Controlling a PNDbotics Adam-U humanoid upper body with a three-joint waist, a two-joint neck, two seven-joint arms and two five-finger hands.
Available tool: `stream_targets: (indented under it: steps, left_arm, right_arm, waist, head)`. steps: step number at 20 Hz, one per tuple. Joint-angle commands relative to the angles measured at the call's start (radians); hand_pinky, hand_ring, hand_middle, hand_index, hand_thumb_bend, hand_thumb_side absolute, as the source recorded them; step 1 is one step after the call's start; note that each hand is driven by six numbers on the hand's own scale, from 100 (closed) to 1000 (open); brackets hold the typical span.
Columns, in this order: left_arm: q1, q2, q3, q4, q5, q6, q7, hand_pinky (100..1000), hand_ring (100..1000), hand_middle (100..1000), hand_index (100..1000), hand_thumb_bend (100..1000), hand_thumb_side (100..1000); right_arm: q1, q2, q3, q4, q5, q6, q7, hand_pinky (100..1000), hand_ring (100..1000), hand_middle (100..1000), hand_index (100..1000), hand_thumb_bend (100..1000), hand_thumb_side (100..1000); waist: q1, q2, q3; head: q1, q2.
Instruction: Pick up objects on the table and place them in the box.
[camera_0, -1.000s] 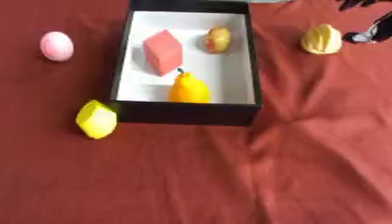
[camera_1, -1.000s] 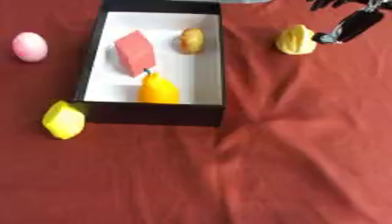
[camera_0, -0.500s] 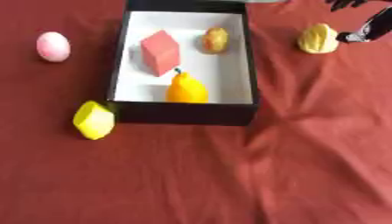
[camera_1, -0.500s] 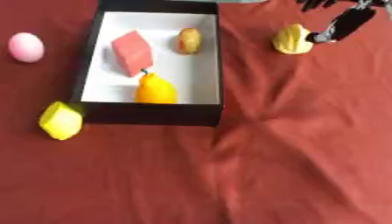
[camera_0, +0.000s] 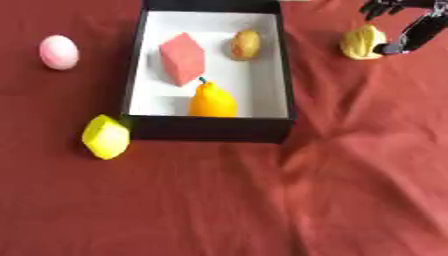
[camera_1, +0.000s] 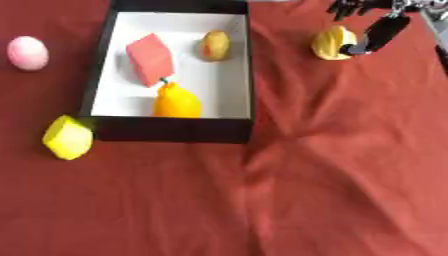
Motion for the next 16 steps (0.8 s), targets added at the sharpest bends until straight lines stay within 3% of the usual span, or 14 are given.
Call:
stream_targets:
  steps: [1, 8, 16]
  left_arm:
    - [-0.008, 0.035, 0.003, -0.014, -0.001, -0.001, -0.003, 640, 824, 840, 778, 272, 894]
    - [-0.008, 0.034, 0.002, -0.013, -0.002, 0.0, -0.004, 641, 824, 841, 778, 269, 899]
    - [-0.007, 0.033, 0.001, -0.011, -0.005, 0.001, -0.008, 642, 825, 841, 778, 267, 905]
  right_arm:
    - [-0.02, -0.018, -0.007, 0.002, 0.021, -0.006, 0.008, 927, 927, 826, 934, 349, 100]
    - [-0.026, -0.01, -0.02, 0.01, 0.11, 0.01, -0.039, 921, 923, 827, 929, 359, 100]
    - [-0.03, -0.001, -0.034, 0.005, 0.125, 0.029, -0.106, 922, 934, 830, 924, 360, 100]
  waist:
    - [0.001, -0.013, 0.001]
    - [0.001, -0.007, 0.007]
    - [0.0, 0.006, 0.015]
  head:
    - [-0.005, -0.002]
    - [-0.013, -0.002]
    - [-0.022, -0.005]
